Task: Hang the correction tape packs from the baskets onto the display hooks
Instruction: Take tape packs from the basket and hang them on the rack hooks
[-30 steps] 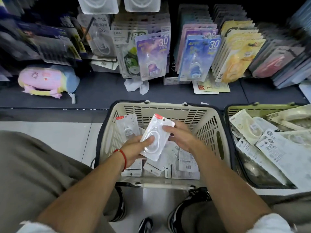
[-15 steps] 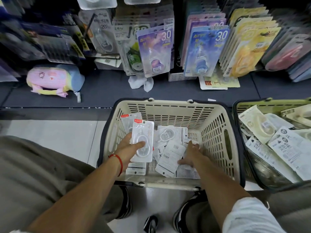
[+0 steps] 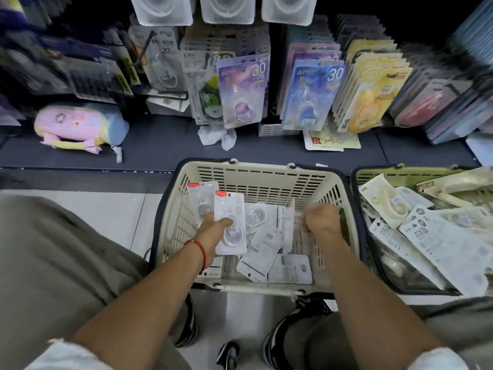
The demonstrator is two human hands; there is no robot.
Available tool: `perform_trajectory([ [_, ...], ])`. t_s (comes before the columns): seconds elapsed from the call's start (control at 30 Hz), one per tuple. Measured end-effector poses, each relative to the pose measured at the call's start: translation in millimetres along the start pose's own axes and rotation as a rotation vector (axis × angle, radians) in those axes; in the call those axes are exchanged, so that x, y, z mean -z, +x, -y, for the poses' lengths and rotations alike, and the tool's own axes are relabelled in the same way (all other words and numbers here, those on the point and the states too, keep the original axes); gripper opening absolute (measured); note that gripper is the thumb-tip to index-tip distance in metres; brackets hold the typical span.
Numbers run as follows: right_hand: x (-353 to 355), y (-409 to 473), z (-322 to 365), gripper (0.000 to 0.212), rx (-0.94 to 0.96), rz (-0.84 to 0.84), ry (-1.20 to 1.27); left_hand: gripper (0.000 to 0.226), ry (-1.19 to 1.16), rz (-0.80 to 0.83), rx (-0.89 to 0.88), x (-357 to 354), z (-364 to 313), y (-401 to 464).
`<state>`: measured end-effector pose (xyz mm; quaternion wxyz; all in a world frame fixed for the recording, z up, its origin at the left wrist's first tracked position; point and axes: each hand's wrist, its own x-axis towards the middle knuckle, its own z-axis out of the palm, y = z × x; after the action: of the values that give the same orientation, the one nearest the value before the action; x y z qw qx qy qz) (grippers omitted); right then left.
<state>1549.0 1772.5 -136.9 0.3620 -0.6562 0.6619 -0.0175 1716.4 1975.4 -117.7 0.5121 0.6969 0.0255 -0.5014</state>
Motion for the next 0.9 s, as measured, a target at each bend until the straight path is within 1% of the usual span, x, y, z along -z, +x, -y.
perform_trajectory([
  [0.03,-1.8,-3.6,5.2,0.019,0.030,0.054,0.018,0.038,-0.010,-0.002,0.009,-2.1,2.0,-0.2],
  [0.1,-11.5,-13.9,7.7,0.019,0.104,0.188,-0.081,0.040,-0.010,-0.010,0.011,-3.4,5.9,-1.2],
  [0.13,-19.9,-18.3,5.1,0.031,0.097,0.263,-0.108,0.041,-0.005,-0.012,0.004,-2.6,6.8,-2.0],
  [0.2,-38.8,-25.4,-3.2,0.069,0.060,0.427,-0.128,0.042,-0.006,-0.003,-0.003,1.5,7.7,-2.4],
  [0.23,-49.0,-26.4,-7.3,0.087,0.082,0.472,-0.204,0.043,-0.016,0.000,-0.002,3.9,8.1,-2.0],
  [0.27,-59.6,-25.7,-11.7,0.100,0.104,0.495,-0.317,0.043,-0.028,-0.001,0.001,6.6,8.4,-1.6],
  [0.33,-80.4,-19.4,-18.0,0.113,0.134,0.509,-0.480,0.041,-0.040,-0.022,0.000,12.1,9.1,-0.7],
  [0.37,-87.8,-15.5,-19.4,0.114,0.141,0.498,-0.540,0.040,-0.040,-0.035,0.001,15.1,10.0,-0.2],
  [0.4,-93.1,-10.8,-20.1,0.111,0.155,0.462,-0.595,0.038,-0.042,-0.044,0.005,17.9,11.1,0.1],
  [0.47,-95.3,-4.1,-18.5,0.092,0.214,0.361,-0.666,0.038,-0.046,-0.041,0.019,21.1,11.8,1.0],
  [0.53,-89.9,-1.4,-19.3,0.071,0.291,0.273,-0.646,0.038,-0.054,-0.044,0.035,20.5,11.1,3.1],
  [0.6,-76.9,-3.1,-18.0,0.051,0.362,0.139,-0.558,0.032,-0.075,-0.040,0.042,16.4,9.1,4.7],
  [0.63,-68.1,-5.6,-15.8,0.043,0.372,0.034,-0.478,0.031,-0.093,-0.025,0.047,12.3,8.3,5.7],
  [0.7,-48.5,-12.0,-10.8,0.035,0.327,-0.178,-0.244,0.035,-0.136,0.006,0.070,2.6,6.8,6.7],
  [0.73,-38.3,-15.1,-7.1,0.033,0.293,-0.229,-0.084,0.038,-0.154,0.014,0.082,-2.7,5.8,7.2],
  [0.8,-19.8,-22.3,3.1,0.025,0.213,-0.242,0.316,0.042,-0.192,0.011,0.113,-13.1,3.9,5.5],
  [0.83,-13.6,-26.5,8.9,0.020,0.144,-0.213,0.539,0.043,-0.219,0.005,0.137,-17.5,3.5,4.4],
  [0.87,-10.2,-31.3,15.3,0.016,0.045,-0.141,0.765,0.042,-0.255,0.004,0.162,-21.1,2.9,2.5],
  [0.9,-8.8,-37.6,21.3,0.014,-0.060,-0.013,0.966,0.042,-0.292,0.021,0.179,-24.6,2.5,0.2],
])
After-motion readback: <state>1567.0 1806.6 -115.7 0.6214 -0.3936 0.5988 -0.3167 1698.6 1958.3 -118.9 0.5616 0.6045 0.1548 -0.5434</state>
